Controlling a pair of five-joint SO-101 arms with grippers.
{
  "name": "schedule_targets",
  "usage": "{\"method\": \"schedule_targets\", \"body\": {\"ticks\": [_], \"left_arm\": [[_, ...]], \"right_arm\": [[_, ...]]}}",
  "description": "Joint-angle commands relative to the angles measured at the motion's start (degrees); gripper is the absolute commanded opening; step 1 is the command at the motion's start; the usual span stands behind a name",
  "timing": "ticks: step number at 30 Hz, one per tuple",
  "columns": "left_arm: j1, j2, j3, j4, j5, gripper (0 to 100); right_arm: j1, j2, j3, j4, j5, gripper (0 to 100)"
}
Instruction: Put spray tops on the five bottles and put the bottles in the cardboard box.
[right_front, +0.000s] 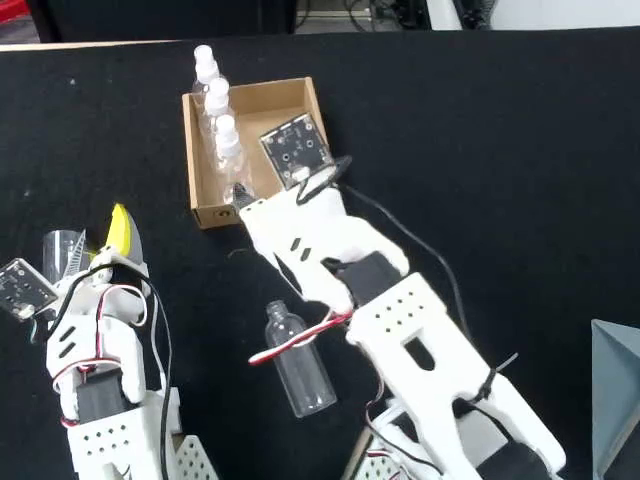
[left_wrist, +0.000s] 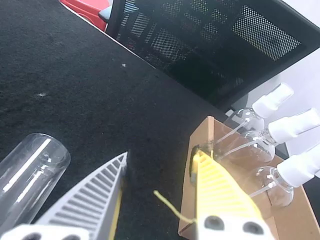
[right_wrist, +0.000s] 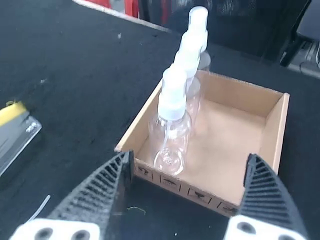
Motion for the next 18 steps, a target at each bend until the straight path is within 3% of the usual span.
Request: {"method": "schedule_targets", "body": {"ticks": [1,11,18], "left_arm": [[-0.57,-0.79,1.36,0.44,-0.53,19],[-0.57,-0.79,1.36,0.44,-0.53,19],[-0.57,-0.79,1.36,0.26,-0.53,19]], "right_arm": [[-0.79,-3.12,-6.99,5.98,0.09,29.7],[-1.14,-3.47,-10.15,20.04,-0.35,29.7],[-7.38,-3.47,-10.51,31.21,-0.53,29.7]]}}
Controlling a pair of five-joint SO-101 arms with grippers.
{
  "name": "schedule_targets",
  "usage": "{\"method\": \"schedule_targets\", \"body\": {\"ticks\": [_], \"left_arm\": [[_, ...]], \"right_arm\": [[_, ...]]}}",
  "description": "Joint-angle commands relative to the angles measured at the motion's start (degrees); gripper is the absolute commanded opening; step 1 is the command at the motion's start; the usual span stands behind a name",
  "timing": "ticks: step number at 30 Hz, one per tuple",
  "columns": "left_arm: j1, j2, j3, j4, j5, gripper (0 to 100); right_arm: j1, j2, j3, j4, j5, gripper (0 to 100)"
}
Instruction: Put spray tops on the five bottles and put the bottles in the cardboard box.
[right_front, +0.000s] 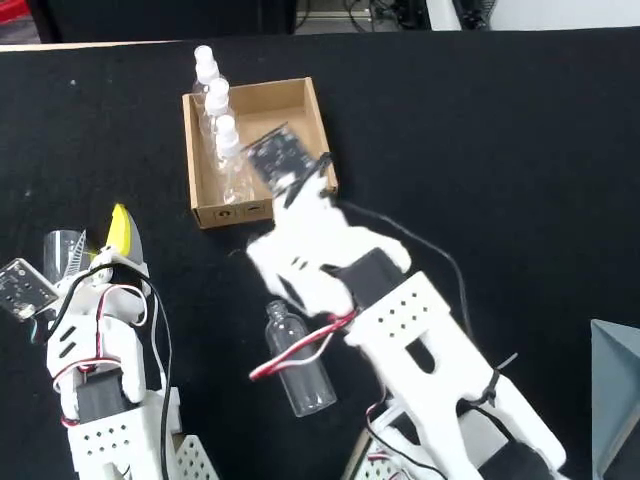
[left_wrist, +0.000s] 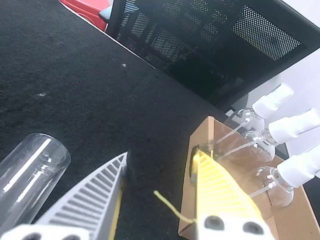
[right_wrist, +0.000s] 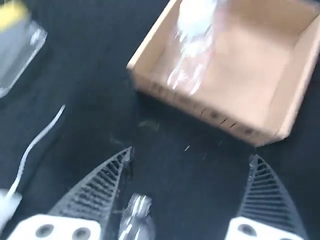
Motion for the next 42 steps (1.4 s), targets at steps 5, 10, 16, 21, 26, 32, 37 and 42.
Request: {"method": "schedule_targets", "body": {"ticks": [5,10,16,21,26,32,37,42], "left_arm": [[-0.57,-0.79,1.36,0.26,-0.53,19],[-0.57,-0.79,1.36,0.26,-0.53,19],[-0.57,-0.79,1.36,0.26,-0.53,19],[-0.57,-0.79,1.36,0.35,-0.53,19],[-0.48,-0.79,1.36,0.35,-0.53,19],[-0.48,-0.79,1.36,0.35,-0.53,19],[-0.48,-0.79,1.36,0.35,-0.53,19],[-0.48,-0.79,1.36,0.35,-0.53,19]], "right_arm": [[-7.3,-2.77,-3.82,8.35,-6.77,29.7],[-10.64,-2.68,-3.47,12.48,-10.9,29.6],[-12.92,1.19,-3.47,14.95,-14.33,29.6],[-12.75,10.95,-3.47,14.86,-16.18,29.6],[-12.66,17.71,-3.82,14.68,-16.7,29.6],[-12.66,21.14,-3.65,14.15,-19.34,29.7],[-12.84,24.31,-3.38,11.43,-20.75,29.7],[-12.66,29.76,-3.38,8.88,-20.84,29.7]]}}
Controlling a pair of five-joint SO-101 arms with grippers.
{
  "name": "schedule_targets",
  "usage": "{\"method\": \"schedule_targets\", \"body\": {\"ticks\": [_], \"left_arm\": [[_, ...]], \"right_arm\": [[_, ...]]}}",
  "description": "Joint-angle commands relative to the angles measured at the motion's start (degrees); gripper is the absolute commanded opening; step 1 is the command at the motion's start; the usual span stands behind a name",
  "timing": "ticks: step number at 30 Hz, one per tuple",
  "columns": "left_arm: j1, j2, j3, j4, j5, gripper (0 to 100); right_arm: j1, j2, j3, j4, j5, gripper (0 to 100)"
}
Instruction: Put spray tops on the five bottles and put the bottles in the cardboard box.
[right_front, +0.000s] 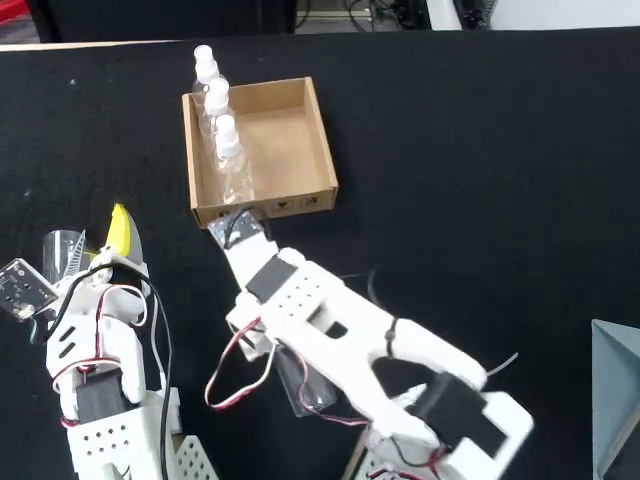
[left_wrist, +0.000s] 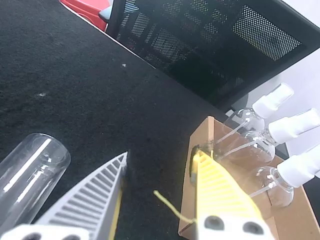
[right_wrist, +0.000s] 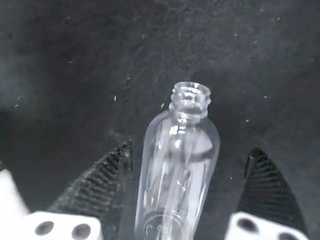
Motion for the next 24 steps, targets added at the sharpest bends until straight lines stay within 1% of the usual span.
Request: {"method": "schedule_targets", "body": {"ticks": [1,6,8,13,15,19,24], "left_arm": [[-0.48,-0.79,1.36,0.35,-0.53,19],[-0.4,-0.79,1.36,0.35,-0.53,19],[-0.4,-0.79,1.36,0.35,-0.53,19],[-0.4,-0.79,1.36,0.35,-0.53,19],[-0.4,-0.79,1.36,0.35,-0.53,19],[-0.4,-0.79,1.36,0.35,-0.53,19],[-0.4,-0.79,1.36,0.35,-0.53,19]], "right_arm": [[-0.7,2.42,-3.38,-2.29,-0.7,29.7],[-0.7,4.18,-3.38,-2.37,-0.7,29.6],[-0.7,4.18,-3.38,-2.29,-0.7,27.6],[-0.62,4.09,-4.35,-2.46,-0.09,9.0],[-0.62,4.09,-5.05,-1.85,-0.09,4.9],[-0.62,4.09,-6.46,-0.35,0.0,4.5],[1.14,4.09,-11.91,7.38,0.0,4.3]]}}
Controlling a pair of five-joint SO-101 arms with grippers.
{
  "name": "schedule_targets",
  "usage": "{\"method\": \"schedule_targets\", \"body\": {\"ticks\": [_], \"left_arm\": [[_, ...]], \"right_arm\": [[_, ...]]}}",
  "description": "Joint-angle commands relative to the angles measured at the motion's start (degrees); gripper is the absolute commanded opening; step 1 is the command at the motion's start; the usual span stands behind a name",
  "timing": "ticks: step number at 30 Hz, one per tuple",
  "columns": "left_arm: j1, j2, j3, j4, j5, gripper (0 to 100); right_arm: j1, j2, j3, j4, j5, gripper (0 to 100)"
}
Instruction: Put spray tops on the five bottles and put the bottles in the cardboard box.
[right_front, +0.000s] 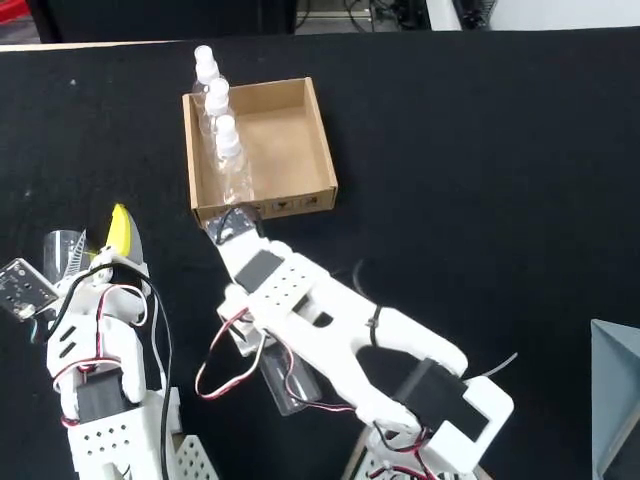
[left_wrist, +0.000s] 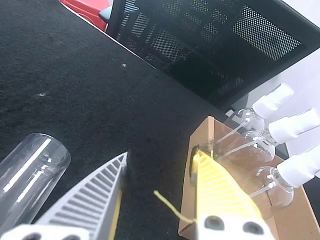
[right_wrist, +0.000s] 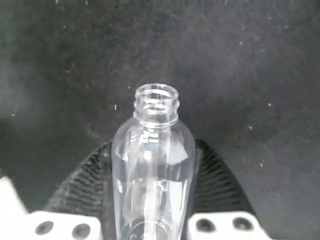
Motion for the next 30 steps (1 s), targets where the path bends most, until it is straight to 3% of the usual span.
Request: {"method": "schedule_targets", "body": {"ticks": [1,15,30], "left_arm": [[-0.4,-0.79,1.36,0.35,-0.53,19],[-0.22,-0.79,1.36,0.44,-0.53,19],[0.13,-0.79,1.36,0.53,-0.53,19]], "right_arm": [[2.02,-0.48,-7.16,5.71,0.0,4.3],[6.15,-0.48,-17.01,19.69,0.0,4.2],[21.1,-11.91,-17.45,22.68,0.0,4.2]]}}
